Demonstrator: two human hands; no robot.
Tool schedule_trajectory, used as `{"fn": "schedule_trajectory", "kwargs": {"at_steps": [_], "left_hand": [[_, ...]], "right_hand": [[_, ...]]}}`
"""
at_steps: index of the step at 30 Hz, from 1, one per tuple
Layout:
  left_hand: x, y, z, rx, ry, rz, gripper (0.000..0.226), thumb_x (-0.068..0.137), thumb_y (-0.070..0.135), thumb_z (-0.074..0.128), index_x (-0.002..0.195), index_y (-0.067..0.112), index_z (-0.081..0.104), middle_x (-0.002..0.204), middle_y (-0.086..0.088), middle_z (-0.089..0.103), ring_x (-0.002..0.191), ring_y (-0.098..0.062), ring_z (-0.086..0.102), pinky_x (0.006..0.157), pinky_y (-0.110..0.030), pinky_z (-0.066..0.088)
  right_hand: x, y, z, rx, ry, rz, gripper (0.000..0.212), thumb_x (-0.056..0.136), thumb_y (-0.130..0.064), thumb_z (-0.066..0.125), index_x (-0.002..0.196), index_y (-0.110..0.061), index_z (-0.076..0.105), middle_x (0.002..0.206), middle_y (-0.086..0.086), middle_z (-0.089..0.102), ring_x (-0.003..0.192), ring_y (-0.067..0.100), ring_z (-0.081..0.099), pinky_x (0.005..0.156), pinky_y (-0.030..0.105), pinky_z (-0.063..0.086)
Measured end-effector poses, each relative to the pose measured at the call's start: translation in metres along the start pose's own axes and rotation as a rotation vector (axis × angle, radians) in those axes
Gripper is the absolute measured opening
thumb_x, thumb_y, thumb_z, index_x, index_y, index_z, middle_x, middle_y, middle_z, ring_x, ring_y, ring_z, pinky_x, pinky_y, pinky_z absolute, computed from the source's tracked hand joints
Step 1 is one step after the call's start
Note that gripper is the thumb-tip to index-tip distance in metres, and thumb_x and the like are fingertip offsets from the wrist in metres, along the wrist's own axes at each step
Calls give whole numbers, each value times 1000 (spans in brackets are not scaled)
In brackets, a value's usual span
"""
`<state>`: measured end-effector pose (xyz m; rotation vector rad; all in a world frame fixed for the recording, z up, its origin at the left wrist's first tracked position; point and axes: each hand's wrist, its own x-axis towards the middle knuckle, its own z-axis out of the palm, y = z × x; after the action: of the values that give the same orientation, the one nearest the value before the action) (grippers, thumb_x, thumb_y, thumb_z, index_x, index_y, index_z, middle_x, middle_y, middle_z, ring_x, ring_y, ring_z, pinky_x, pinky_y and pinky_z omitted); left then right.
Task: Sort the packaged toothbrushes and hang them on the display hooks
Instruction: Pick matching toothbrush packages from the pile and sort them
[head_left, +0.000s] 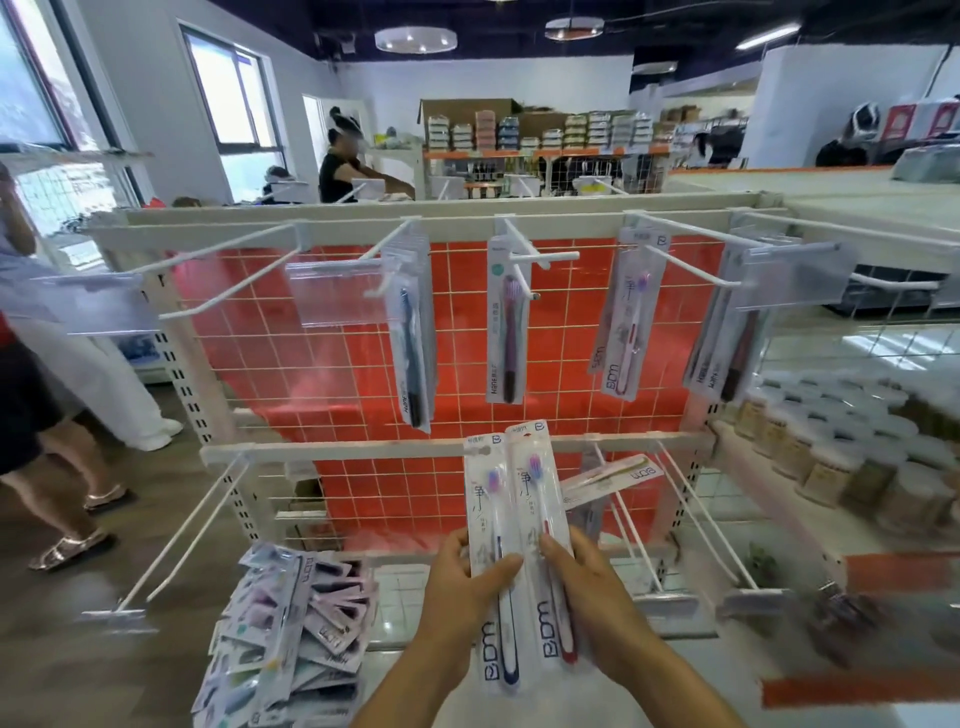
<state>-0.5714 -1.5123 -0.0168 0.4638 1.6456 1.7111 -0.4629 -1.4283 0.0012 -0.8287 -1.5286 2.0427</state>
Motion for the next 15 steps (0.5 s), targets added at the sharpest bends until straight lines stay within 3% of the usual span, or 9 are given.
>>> {"fn": "schedule_trajectory", "kwargs": {"at_steps": [3,7,11,15], "left_hand": [[-6,1,-10,1,-3,1,52,68,14,84,110,11,54,97,-13,72,83,-28,73,73,-43,60],[-13,3,-22,6,1,21,39,77,5,76,109,12,54,98,-14,71,83,-27,72,69,-38,59],[-19,3,-31,4,11,42,33,80,2,72,109,12,57,97,-13,72,82,-28,72,68,-38,59],[-21,1,-36,24,17,63,32,80,4,72,108,13,58,95,-10,73,82,-26,73,70,-40,60]], "right_hand": [[-4,3,9,-7,-17,15,24,96,-25,52,117,-18,59,102,8,73,93,28,71,84,48,56],[-11,6,20,-62,-29,8,22,96,-24,51,114,-17,62,97,4,75,89,23,72,77,39,58],[-19,8,28,-37,-15,3,29,101,-29,40,110,-18,65,100,5,74,94,23,71,88,44,55],[-23,8,30,-32,28,45,34,102,-29,34,108,-19,66,98,4,75,92,22,71,88,45,55]]}}
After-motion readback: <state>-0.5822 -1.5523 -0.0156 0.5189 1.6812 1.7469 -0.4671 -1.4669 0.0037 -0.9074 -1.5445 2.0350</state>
